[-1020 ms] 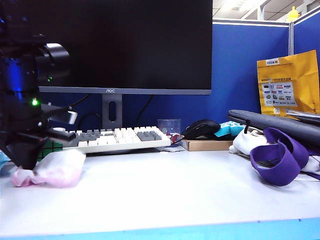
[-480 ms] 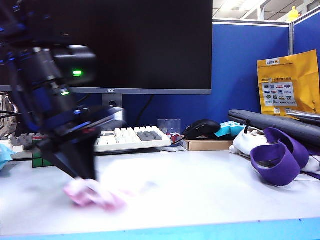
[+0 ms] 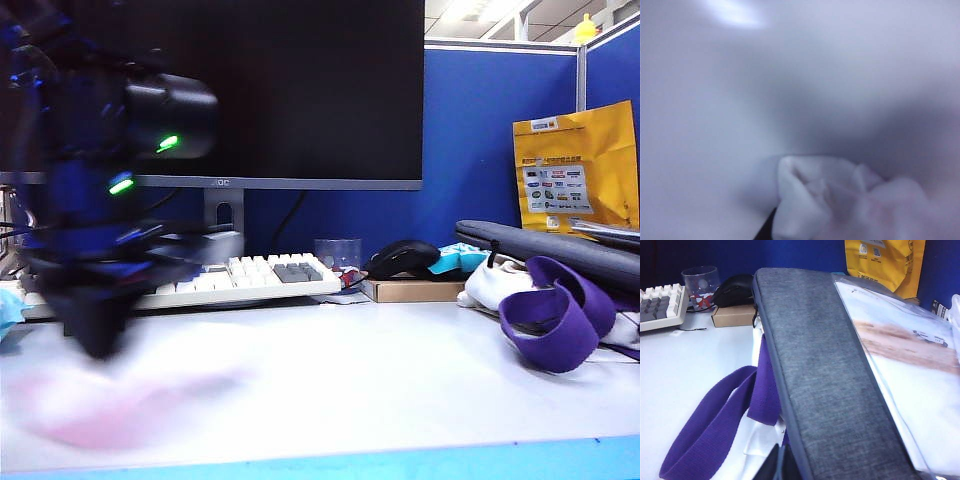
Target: Use the wet wipes on the table to wipe the cherry juice off the table, then put the wipes back on the table.
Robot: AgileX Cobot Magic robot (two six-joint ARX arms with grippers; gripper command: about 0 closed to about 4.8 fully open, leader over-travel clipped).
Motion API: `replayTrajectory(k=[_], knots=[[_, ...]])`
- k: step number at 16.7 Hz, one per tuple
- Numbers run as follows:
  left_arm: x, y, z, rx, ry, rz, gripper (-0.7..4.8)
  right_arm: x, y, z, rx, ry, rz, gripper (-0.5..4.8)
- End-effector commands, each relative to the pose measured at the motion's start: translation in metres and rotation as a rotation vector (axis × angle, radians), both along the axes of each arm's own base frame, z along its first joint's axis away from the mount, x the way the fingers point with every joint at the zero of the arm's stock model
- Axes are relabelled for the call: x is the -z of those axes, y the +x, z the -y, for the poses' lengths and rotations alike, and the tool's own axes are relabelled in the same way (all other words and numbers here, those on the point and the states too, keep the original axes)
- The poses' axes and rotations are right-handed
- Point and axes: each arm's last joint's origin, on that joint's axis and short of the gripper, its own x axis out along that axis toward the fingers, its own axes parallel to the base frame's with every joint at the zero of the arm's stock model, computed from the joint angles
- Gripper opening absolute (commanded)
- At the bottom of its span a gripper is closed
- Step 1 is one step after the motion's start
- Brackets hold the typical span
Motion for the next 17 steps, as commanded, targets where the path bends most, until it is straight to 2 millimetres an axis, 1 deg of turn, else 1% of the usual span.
replayTrajectory(k=[1,3,5,7,8,9,10,11,13,14,15,16,17], knots=[[0.008,0.019,-0.022,-0.105,0.17,0.162,-0.06,-0.001,0.0,0.0,0.0,-0.003,0.012,-0.01],[0.006,0.031,-0.028,-0.135,0.063,0.196,-0.06,-0.001,0.0,0.0,0.0,-0.003,0.012,-0.01],[0.003,0.036,-0.027,-0.121,-0.086,0.165,-0.06,-0.001,0.0,0.0,0.0,-0.003,0.012,-0.01],[0.0,0.04,-0.018,-0.029,-0.409,0.086,-0.06,-0.001,0.0,0.0,0.0,-0.003,0.012,-0.01],[-0.002,0.04,-0.014,0.019,-0.54,0.049,-0.06,0.0,0.0,0.0,0.0,-0.003,0.011,-0.01],[-0.004,0.041,-0.011,0.043,-0.62,0.036,-0.06,0.0,0.0,0.0,0.0,-0.003,0.011,-0.01],[-0.006,0.043,-0.011,0.033,-0.629,0.046,-0.06,-0.001,0.0,0.0,0.0,-0.003,0.012,-0.01],[-0.007,0.045,-0.012,0.012,-0.578,0.081,-0.06,0.0,0.0,0.0,0.0,-0.003,0.011,-0.01],[-0.005,0.044,-0.018,-0.057,-0.397,0.123,-0.06,-0.001,0.0,0.0,0.0,-0.003,0.012,-0.01],[-0.003,0.043,-0.023,-0.099,-0.246,0.151,-0.06,0.0,0.0,0.0,0.0,-0.003,0.011,-0.01],[-0.002,0.041,-0.026,-0.109,-0.155,0.161,-0.06,-0.001,0.0,0.0,0.0,-0.003,0.012,-0.01],[-0.002,0.039,-0.028,-0.087,-0.123,0.147,-0.03,0.0,0.0,0.0,0.0,-0.003,0.011,-0.01],[-0.003,0.038,-0.027,-0.067,-0.145,0.121,0.44,-0.001,0.0,0.0,0.0,-0.003,0.012,-0.01]])
